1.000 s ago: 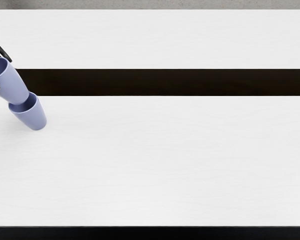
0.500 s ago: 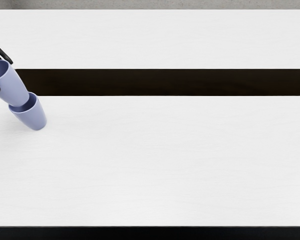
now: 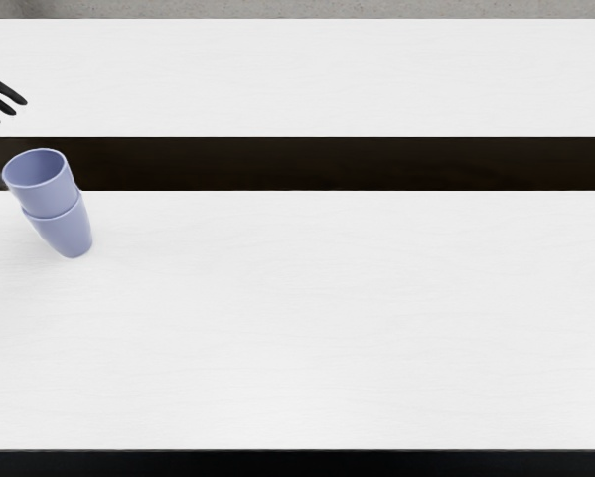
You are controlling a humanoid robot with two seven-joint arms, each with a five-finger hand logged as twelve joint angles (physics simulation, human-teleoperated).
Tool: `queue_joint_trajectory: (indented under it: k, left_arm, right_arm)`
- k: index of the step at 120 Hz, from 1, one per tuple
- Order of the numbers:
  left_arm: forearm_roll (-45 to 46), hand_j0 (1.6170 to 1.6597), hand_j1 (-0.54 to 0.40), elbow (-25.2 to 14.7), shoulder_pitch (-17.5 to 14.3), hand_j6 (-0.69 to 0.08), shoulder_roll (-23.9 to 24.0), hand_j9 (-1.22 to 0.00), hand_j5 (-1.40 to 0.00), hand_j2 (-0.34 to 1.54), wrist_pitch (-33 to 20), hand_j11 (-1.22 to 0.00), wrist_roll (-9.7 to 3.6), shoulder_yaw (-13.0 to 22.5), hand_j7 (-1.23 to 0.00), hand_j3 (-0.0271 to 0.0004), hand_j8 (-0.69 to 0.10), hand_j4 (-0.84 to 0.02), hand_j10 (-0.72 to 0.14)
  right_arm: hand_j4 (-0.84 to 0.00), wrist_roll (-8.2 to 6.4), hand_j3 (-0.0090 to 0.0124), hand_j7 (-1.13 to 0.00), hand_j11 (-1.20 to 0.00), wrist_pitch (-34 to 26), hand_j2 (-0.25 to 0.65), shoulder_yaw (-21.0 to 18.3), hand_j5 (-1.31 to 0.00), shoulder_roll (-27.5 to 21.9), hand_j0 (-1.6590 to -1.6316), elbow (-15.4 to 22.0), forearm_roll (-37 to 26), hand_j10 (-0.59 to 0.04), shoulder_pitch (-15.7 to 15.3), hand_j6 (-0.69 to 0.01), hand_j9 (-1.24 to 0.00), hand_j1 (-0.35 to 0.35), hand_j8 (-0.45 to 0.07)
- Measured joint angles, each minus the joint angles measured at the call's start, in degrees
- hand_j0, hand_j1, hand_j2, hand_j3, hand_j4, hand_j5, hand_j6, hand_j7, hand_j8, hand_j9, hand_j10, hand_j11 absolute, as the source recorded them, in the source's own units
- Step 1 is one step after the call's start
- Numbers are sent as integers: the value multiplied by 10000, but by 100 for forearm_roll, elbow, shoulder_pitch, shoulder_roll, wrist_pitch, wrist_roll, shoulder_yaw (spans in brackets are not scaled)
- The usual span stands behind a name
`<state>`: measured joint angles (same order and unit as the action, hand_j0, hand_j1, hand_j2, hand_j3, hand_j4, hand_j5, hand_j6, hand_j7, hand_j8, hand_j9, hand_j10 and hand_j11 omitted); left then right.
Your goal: Pick up cup and place in cup with left hand
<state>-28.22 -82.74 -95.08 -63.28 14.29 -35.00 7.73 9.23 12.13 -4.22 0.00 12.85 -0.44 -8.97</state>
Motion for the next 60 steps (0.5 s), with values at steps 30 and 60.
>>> queue_joint_trajectory:
  k: [30, 60]
  left_arm:
    - [308, 16580, 2721, -61, 108, -712, 510, -869, -880, 169, 516, -867, 259, -542, -872, 0, -704, -732, -717]
    - [755, 16580, 3221, -67, 253, -296, 729, -309, -316, 57, 1574, -308, 598, -705, -312, 0, -291, -293, -283]
  right_arm:
    - [-147, 0, 0, -195, -195, 0, -32, 0, -195, 0, -16581, 1, 0, -148, 0, -145, -195, -3309, -147]
    - [-148, 0, 0, -195, -195, 0, -32, 0, -195, 0, -16581, 1, 0, -149, 0, -147, -195, -3309, -148]
